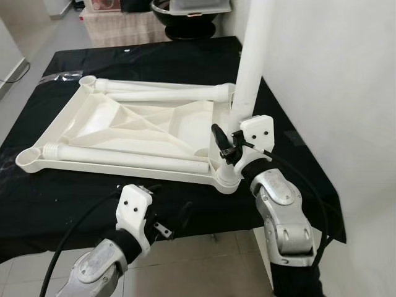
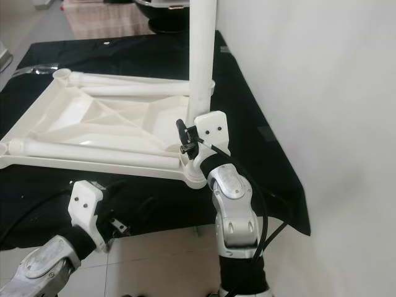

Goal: Building children table

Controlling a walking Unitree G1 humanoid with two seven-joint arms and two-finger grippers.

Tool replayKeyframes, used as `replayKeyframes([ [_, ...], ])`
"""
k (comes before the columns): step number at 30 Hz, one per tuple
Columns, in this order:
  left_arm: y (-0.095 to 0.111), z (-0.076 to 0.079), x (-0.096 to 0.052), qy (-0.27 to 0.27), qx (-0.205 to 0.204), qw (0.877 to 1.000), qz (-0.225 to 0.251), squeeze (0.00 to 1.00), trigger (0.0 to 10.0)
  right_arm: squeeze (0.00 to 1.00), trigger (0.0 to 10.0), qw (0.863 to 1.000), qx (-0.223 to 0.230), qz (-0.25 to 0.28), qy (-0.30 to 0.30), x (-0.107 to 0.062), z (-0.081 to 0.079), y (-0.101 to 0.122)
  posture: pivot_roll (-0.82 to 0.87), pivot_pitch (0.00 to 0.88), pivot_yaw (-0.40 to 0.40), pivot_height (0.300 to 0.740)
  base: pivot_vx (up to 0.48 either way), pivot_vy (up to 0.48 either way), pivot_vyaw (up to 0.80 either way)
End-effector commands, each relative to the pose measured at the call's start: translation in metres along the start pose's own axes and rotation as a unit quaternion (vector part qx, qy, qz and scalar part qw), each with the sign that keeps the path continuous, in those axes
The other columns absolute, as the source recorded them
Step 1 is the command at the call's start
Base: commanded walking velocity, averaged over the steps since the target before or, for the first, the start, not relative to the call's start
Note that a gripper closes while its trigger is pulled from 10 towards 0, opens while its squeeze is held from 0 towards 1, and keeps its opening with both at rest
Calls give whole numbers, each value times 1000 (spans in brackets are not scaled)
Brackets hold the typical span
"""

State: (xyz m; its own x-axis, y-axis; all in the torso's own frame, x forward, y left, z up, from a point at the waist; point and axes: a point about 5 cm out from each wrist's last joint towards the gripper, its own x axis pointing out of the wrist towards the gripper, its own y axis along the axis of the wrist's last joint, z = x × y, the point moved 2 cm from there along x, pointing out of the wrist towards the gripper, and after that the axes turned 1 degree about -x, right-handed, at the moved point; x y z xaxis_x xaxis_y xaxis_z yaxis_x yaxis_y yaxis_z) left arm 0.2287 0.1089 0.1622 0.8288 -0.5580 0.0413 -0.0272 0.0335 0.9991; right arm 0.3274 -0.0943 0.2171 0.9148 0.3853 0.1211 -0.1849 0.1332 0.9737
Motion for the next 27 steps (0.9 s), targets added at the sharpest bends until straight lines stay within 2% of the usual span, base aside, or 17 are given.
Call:
replayKeyframes([
  [1, -6, -3, 0, 17, 6, 1000, -7, 0, 10000, 1000, 10000, 997, 36, -33, 58, 1, 6, -15, -27, 186, 9, 740, 0, 0, 0],
  [6, -6, -3, 0, 22, 7, 1000, -6, 0, 10000, 1000, 10000, 995, 38, -8, 94, 2, 6, -3, -27, 186, 9, 740, 0, 0, 0],
  [7, -6, -3, 1, 20, 7, 1000, -5, 0, 10000, 1000, 10000, 979, 45, 27, 197, 0, 6, 12, -27, 188, 6, 740, 0, 0, 0],
  [8, -6, -3, 1, 20, 7, 1000, -5, 0, 10000, 1000, 10000, 979, 45, 27, 197, 0, 6, 12, -27, 188, 6, 740, 0, 0, 0],
  [9, -6, -2, 1, 18, 6, 1000, -5, 0, 10000, 996, 10000, 969, 20, 33, 243, 1, 9, 12, -26, 192, 5, 740, 0, 0, 0],
  [10, -6, -2, 1, 18, 6, 1000, -5, 0, 10000, 996, 10000, 969, 20, 33, 243, 1, 9, 12, -26, 192, 5, 740, 0, 0, 0],
  [11, -6, -1, 1, 17, 5, 1000, -5, 0, 10000, 996, 10000, 962, 2, 33, 271, 2, 12, 11, -24, 194, 5, 740, 0, 0, 0],
  [12, -5, 0, 1, 16, 4, 1000, -4, 0, 10000, 0, 10000, 954, -1, 27, 298, 4, 13, 8, -16, 202, 6, 740, 0, 0, 0],
  [14, -5, 2, 0, 14, 3, 1000, -4, 0, 10000, 0, 10000, 936, 14, 19, 352, 10, 13, 6, 0, 213, 12, 740, 0, 0, 0],
  [15, -5, 2, 0, 14, 3, 1000, -4, 0, 10000, 0, 10000, 936, 14, 19, 352, 10, 13, 6, 0, 213, 12, 740, 0, 0, 0],
  [17, -5, 3, -2, 14, 3, 1000, -5, 0, 10000, 0, 10000, 923, 25, 17, 385, 18, 16, 7, 13, 222, 12, 740, 0, 0, 0],
  [21, -4, 6, -6, 12, 3, 1000, -8, 0, 10000, 0, 10000, 918, 35, 22, 394, 28, 23, 14, 30, 233, 10, 740, 0, 0, 0],
  [24, -4, 7, -10, 11, 2, 1000, -11, 0, 10000, 0, 9922, 905, 45, 29, 423, 34, 25, 20, 37, 239, 11, 740, 0, 0, 0],
  [25, -4, 8, -11, 11, 1, 1000, -12, 0, 10000, 0, 0, 896, 47, 30, 440, 34, 25, 20, 46, 244, 11, 740, 0, 0, 0],
  [26, -4, 8, -11, 12, 1, 1000, -13, 0, 10000, 0, 0, 887, 50, 30, 459, 32, 24, 22, 49, 246, 12, 740, 0, 0, 0],
  [27, -4, 8, -11, 12, 1, 1000, -13, 0, 10000, 0, 0, 887, 50, 30, 459, 32, 24, 22, 49, 246, 12, 740, 0, 0, 0],
])
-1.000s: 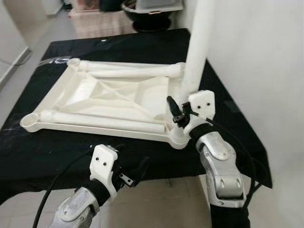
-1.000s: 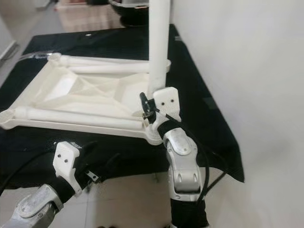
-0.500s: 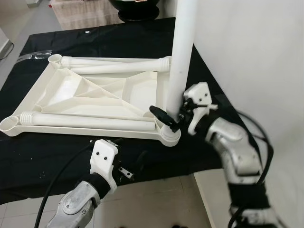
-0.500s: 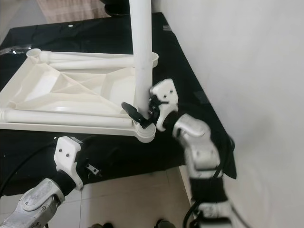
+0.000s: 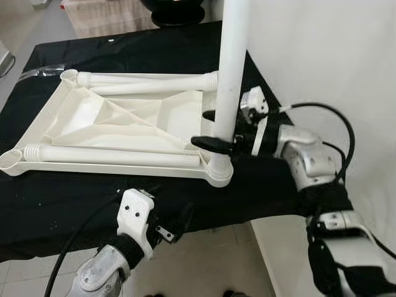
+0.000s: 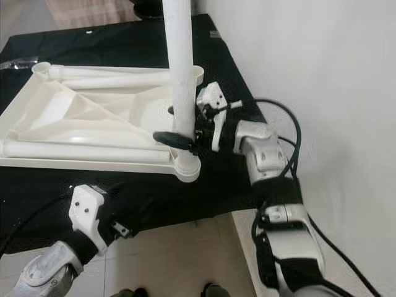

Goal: Building children table

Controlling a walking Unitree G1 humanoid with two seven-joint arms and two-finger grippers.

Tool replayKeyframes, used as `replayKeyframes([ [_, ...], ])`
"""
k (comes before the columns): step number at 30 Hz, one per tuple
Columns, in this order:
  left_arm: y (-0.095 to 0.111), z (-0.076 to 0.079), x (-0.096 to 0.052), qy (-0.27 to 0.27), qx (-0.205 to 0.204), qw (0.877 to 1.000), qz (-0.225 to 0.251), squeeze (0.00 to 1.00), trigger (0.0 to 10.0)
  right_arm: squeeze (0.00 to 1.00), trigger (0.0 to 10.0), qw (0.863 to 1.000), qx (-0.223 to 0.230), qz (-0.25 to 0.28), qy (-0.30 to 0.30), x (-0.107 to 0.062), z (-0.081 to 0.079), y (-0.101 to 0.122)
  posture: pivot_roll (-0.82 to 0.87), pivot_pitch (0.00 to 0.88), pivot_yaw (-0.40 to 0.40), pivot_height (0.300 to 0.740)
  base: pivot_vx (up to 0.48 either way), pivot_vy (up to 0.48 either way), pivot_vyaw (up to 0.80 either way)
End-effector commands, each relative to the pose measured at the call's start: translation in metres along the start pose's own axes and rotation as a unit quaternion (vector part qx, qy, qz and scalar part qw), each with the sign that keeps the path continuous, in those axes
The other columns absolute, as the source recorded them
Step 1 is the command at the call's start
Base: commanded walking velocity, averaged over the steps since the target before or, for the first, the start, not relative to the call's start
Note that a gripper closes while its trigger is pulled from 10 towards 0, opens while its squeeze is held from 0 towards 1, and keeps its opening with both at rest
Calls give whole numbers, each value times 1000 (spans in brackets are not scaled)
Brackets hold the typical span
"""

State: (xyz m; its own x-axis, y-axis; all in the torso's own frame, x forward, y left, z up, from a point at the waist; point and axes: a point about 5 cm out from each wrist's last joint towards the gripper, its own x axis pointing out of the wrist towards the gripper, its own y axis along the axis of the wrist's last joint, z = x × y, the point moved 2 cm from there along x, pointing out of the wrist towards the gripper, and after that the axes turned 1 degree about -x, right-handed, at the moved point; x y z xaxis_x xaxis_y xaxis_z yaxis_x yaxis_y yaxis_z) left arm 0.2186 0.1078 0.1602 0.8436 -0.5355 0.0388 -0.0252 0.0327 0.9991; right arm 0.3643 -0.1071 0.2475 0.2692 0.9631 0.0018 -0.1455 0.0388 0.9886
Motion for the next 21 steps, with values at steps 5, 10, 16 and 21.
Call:
replayKeyframes([
  [5, -3, 1, -4, -1, 2, 1000, -14, 0, 10000, 0, 0, 998, -1, 5, 57, 3, -5, 0, 50, 248, 14, 740, 0, 0, 0],
  [10, -3, 1, -3, -2, 1, 1000, -16, 0, 10000, 0, 0, 998, -6, 5, 59, 1, -6, -3, 38, 242, 14, 740, 0, 0, 0],
  [16, -4, 1, -2, -2, -1, 1000, -13, 0, 10000, 0, 0, 996, -42, 10, -81, -9, -13, -16, 19, 238, 6, 740, 0, 0, 0],
  [21, -4, -3, 2, -1, -3, 1000, -10, 0, 10000, 0, 0, 879, -5, -116, -463, -20, -42, -66, -33, 220, 18, 740, 0, 0, 0],
])
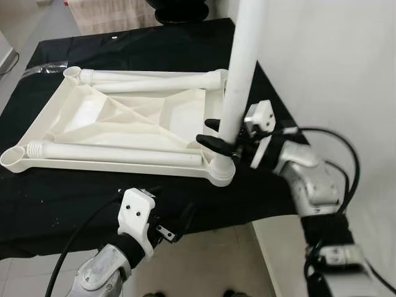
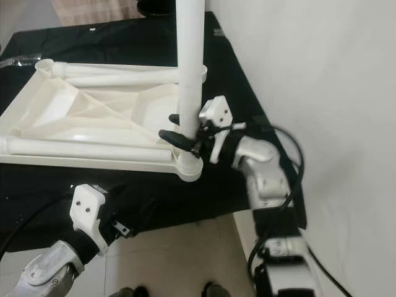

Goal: Building children table

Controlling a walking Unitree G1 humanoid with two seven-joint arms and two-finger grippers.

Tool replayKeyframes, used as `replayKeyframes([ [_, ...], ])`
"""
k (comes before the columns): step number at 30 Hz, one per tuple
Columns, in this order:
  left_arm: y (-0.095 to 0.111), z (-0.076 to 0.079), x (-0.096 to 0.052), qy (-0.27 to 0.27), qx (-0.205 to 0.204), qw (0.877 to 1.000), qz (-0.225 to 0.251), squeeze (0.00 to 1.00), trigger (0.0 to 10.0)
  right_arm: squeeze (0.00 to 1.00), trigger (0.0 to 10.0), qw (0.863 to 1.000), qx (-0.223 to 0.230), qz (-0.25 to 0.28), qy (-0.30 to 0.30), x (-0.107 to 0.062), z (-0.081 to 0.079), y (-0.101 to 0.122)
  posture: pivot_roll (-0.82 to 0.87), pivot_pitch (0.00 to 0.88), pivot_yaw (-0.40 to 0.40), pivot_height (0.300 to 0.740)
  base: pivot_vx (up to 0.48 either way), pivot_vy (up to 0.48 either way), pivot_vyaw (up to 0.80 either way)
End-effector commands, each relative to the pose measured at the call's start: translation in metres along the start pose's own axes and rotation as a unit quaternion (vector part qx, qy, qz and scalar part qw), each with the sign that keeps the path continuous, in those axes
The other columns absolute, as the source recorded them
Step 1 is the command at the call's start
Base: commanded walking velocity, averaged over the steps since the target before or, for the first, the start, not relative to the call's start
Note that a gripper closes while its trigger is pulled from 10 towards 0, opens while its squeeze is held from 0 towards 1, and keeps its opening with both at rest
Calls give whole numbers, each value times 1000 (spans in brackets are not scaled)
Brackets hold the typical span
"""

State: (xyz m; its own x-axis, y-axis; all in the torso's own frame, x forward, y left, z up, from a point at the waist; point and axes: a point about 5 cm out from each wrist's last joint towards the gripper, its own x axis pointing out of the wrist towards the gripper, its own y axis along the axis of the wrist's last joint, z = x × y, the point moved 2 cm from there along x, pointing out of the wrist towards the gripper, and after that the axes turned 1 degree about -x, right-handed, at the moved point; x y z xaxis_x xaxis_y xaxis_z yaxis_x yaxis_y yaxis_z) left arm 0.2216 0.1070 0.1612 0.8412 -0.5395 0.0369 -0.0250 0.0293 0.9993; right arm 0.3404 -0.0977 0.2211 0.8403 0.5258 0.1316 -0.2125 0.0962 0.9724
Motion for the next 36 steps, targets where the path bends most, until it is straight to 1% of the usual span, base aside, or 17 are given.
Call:
replayKeyframes([
  [1, -5, -2, -1, 1, -4, 1000, -9, 0, 10000, 0, 0, 987, -6, -125, -105, -26, 2, -43, -33, 220, 18, 740, 0, 0, 0],
  [2, -6, -3, 1, 0, -5, 1000, -9, 0, 10000, 0, 0, 985, 5, -132, -112, -32, -9, -47, -34, 211, 21, 740, 0, 0, 0],
  [3, -7, -4, 3, -2, -3, 1000, -8, 0, 10000, 0, 0, 988, 5, -128, -83, -29, -21, -49, -42, 189, 25, 740, 0, 0, 0],
  [11, -9, -6, 8, -4, 2, 1000, -8, 0, 10000, 0, 0, 991, -8, -117, -60, -17, -28, -48, -28, 162, 7, 740, 0, 0, 0],
  [12, -10, -7, 9, -1, 3, 1000, -7, 0, 10000, 0, 3490, 992, -4, -115, -60, -14, -28, -45, -28, 158, 5, 740, 0, 0, 0],
  [13, -10, -8, 9, 6, 4, 1000, -5, 0, 10000, 0, 10000, 992, 7, -109, -58, -12, -29, -40, -26, 154, 1, 740, 0, 0, 0],
  [14, -10, -8, 9, 11, 4, 1000, -4, 0, 10000, 1000, 10000, 994, 22, -99, -45, -11, -29, -34, -20, 153, -2, 740, 0, 0, 0],
  [17, -10, -9, 10, 15, 4, 1000, -2, 0, 10000, 1000, 10000, 995, 36, -89, -34, -10, -31, -27, -20, 153, -2, 740, 0, 0, 0],
  [19, -9, -7, 9, 13, 3, 1000, -2, 0, 10000, 1000, 10000, 992, 35, -39, 111, -9, -39, -6, -19, 164, -1, 740, 0, 0, 0],
  [20, -9, -7, 9, 13, 3, 1000, -2, 0, 10000, 1000, 10000, 992, 35, -39, 111, -9, -39, -6, -19, 164, -1, 740, 0, 0, 0],
  [22, -8, -6, 9, 10, 0, 1000, -1, 0, 10000, 1000, 10000, 972, -21, -11, 235, -15, -41, 6, -11, 174, -3, 740, 0, 0, 0],
  [23, -8, -6, 9, 10, 0, 1000, -1, 0, 10000, 1000, 10000, 972, -21, -11, 235, -15, -41, 6, -11, 174, -3, 740, 0, 0, 0],
  [24, -8, -5, 8, 9, -1, 1000, 0, 0, 10000, 824, 10000, 963, -39, -9, 266, -14, -35, 8, -5, 184, -5, 740, 0, 0, 0],
  [25, -8, -4, 8, 8, -2, 1000, 0, 0, 10000, 0, 10000, 959, -49, -6, 279, -13, -29, 9, -5, 184, -5, 740, 0, 0, 0],
  [28, -7, -2, 5, 10, -5, 1000, 0, 0, 10000, 0, 10000, 956, -43, -2, 289, -5, -16, 11, 12, 204, -5, 740, 0, 0, 0],
  [32, -6, -1, 3, 13, -8, 1000, 0, 0, 10000, 0, 10000, 941, -50, -2, 335, -4, -13, 12, 23, 213, -5, 740, 0, 0, 0],
  [36, -6, 0, -2, 16, -9, 1000, -3, 0, 10000, 0, 10000, 926, -21, -2, 376, 3, -5, 14, 48, 236, 5, 740, 0, 0, 0],
])
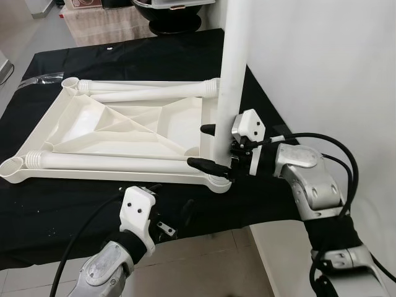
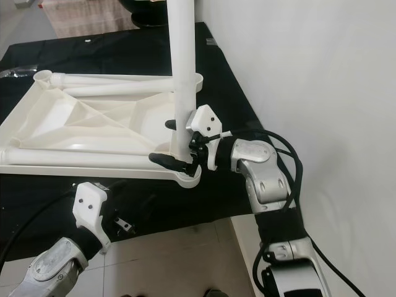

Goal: Building children table

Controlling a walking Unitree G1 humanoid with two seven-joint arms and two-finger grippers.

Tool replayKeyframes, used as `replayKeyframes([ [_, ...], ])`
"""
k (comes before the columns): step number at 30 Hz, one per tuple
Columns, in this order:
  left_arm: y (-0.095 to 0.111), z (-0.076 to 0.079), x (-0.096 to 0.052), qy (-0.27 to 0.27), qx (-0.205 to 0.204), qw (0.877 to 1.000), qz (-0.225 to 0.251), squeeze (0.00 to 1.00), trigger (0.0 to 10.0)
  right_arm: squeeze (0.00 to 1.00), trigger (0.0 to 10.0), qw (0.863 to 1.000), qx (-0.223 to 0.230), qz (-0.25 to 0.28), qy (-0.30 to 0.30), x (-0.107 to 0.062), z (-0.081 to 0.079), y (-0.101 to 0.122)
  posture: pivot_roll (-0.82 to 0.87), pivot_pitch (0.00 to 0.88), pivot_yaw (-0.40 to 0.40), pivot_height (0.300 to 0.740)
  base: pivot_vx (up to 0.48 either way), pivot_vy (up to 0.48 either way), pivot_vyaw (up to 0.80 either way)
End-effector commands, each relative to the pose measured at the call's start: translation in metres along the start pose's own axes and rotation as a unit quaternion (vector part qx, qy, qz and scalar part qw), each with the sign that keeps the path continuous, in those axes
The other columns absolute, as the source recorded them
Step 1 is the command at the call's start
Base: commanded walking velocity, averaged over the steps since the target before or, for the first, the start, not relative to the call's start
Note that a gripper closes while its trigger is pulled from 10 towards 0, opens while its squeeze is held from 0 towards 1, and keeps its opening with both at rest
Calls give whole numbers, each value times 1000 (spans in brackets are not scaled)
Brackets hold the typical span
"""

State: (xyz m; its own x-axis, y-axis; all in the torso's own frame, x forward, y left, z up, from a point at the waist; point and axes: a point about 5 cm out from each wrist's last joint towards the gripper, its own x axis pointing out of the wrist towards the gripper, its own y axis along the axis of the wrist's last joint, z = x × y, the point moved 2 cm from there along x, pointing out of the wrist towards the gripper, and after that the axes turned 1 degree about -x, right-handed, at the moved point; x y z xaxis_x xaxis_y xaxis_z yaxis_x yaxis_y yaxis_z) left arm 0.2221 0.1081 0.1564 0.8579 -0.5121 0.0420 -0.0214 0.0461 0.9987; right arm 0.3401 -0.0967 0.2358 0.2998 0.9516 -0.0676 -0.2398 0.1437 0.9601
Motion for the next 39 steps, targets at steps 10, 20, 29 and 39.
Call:
replayKeyframes([
  [10, 0, 1, -7, 0, -2, 1000, -11, 0, 10000, 0, 0, 997, 21, 23, 67, 1, 6, 1, 54, 249, 14, 740, 0, 0, 0],
  [20, -2, 0, -4, -2, -3, 1000, -13, 0, 10000, 0, 0, 999, 10, -3, -46, -9, 0, -14, 27, 236, 4, 740, 0, 0, 0],
  [29, -1, -7, 2, 0, -2, 1000, -9, 0, 10000, 0, 0, 897, 76, -72, -429, -5, -54, -37, -31, 239, 27, 740, 0, 0, 0],
  [39, -3, -10, 11, 4, 3, 1000, -4, 0, 10000, 757, 10000, 913, 65, -54, -398, 11, -42, -28, -35, 200, 10, 740, 0, 0, 0],
])
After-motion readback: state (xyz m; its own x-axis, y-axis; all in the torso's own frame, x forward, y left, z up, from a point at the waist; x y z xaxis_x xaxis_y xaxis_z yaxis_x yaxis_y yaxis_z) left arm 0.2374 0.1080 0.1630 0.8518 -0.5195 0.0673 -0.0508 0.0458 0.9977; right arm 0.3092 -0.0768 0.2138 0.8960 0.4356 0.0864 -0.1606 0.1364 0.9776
